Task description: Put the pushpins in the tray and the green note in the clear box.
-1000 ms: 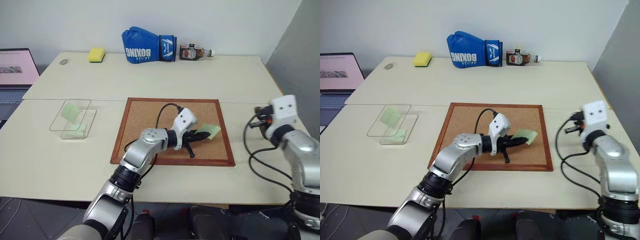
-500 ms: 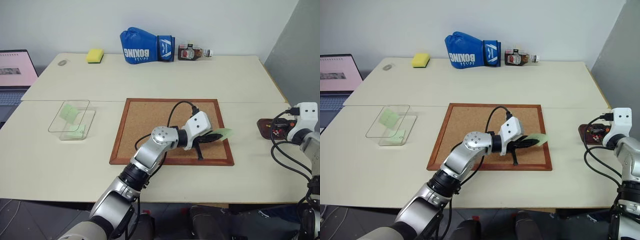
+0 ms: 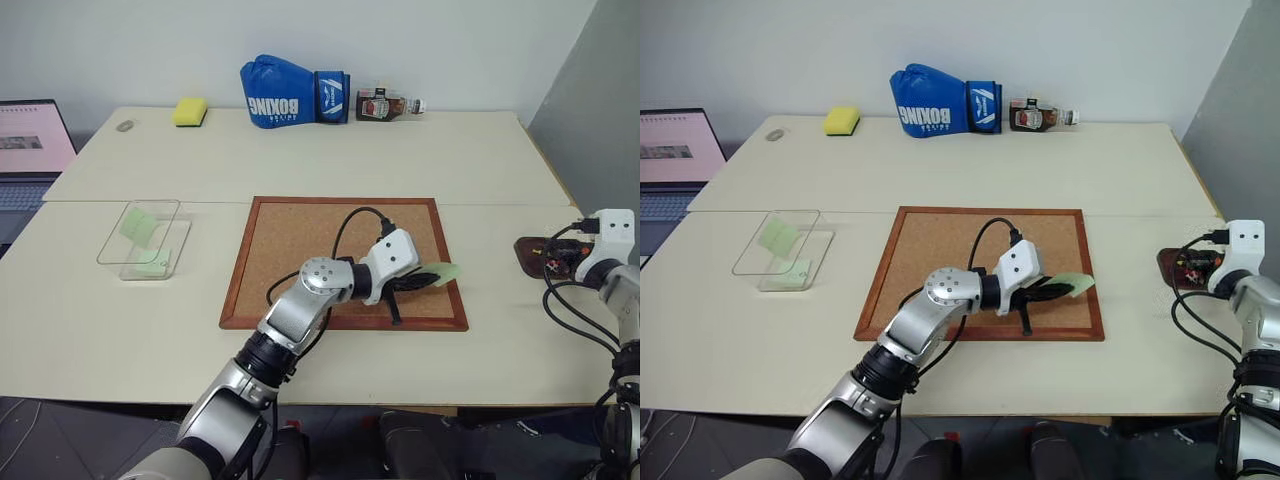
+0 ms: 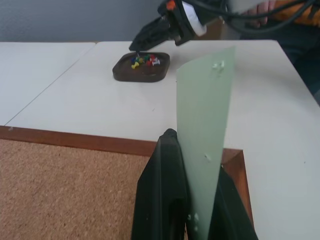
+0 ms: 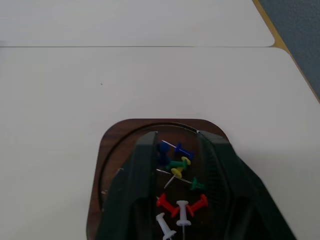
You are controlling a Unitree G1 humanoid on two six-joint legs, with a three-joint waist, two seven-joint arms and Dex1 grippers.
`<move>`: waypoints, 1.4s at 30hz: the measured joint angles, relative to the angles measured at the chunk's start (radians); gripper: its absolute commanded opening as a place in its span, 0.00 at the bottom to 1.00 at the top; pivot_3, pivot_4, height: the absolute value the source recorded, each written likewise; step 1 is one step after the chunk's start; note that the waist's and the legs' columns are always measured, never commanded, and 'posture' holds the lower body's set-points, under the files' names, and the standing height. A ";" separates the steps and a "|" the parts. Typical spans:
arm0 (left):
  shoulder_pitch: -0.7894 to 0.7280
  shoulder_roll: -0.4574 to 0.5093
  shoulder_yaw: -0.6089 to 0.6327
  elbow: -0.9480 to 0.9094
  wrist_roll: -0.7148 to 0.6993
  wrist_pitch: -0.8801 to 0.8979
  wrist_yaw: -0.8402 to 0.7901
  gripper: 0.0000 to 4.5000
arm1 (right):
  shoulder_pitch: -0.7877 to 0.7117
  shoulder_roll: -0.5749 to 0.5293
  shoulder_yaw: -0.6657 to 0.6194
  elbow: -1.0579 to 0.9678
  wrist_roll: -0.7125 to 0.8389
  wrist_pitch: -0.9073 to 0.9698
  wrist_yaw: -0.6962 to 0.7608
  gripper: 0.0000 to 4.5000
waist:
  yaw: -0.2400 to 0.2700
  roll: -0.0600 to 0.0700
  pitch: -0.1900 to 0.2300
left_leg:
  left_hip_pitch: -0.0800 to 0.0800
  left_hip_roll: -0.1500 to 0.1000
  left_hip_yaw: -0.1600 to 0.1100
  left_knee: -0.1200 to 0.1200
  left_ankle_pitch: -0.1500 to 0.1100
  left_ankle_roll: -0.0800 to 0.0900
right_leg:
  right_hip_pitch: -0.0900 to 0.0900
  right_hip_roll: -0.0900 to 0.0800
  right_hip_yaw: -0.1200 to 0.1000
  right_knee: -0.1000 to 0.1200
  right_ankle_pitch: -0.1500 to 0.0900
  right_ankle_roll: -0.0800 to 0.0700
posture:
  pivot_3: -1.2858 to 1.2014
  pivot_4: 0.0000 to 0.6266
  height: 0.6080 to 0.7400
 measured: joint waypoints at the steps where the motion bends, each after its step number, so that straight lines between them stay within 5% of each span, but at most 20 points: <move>1: 0.000 -0.004 0.002 -0.004 -0.008 0.009 0.000 0.00 | 0.000 0.000 0.003 0.003 -0.001 -0.004 0.000 0.51 | 0.000 0.000 0.000 | 0.000 0.000 0.000 0.000 0.000 0.000 | 0.000 0.000 0.000 0.000 0.000 0.000 | 0.52 0.24 1.00; 10: -0.001 0.007 0.003 -0.006 0.000 0.006 -0.002 0.00 | 0.001 0.000 0.005 0.006 -0.009 -0.028 -0.005 0.99 | -0.002 0.000 0.000 | 0.000 0.000 0.000 0.005 0.000 0.000 | 0.002 0.000 0.000 0.001 0.001 0.001 | 0.52 0.24 1.00; 17: -0.002 0.003 0.009 -0.005 -0.002 0.010 0.001 0.00 | 0.062 -0.017 0.004 -0.087 -0.007 -0.036 -0.012 0.99 | 0.000 0.001 0.000 | 0.000 0.000 0.000 0.008 0.000 0.000 | 0.004 0.000 0.000 0.000 0.002 0.003 | 0.52 0.24 1.00; 23: -0.007 0.017 0.098 -0.001 -0.055 0.063 0.001 0.00 | 0.293 -0.023 -0.025 -0.624 0.148 0.119 0.065 0.99 | -0.007 0.001 0.000 | 0.001 0.001 -0.001 0.008 0.000 0.000 | 0.005 0.001 0.000 0.001 0.002 0.003 | 0.52 0.24 1.00; 29: -0.049 0.109 0.272 0.011 -0.121 0.123 0.038 0.00 | 0.311 0.037 0.007 -1.032 0.336 0.291 0.037 0.99 | -0.014 0.000 0.000 | 0.002 0.002 -0.002 0.010 0.000 0.000 | 0.005 0.003 -0.001 0.001 0.002 0.004 | 0.52 0.24 1.00; 36: -0.071 0.211 0.544 0.017 -0.147 0.170 0.268 0.00 | 0.180 0.142 0.264 -1.159 0.381 0.343 -0.013 0.99 | -0.017 0.000 0.000 | 0.000 0.002 -0.004 0.009 0.000 0.000 | 0.005 0.002 -0.002 0.000 0.003 0.004 | 0.52 0.24 1.00; 42: -0.057 0.274 0.710 0.065 -0.061 0.144 0.592 0.00 | 0.088 0.171 0.333 -1.155 0.409 0.341 0.007 0.99 | 0.002 0.000 0.001 | -0.002 0.002 -0.006 0.009 0.000 0.000 | 0.004 0.001 -0.004 -0.002 0.003 0.004 | 0.52 0.24 1.00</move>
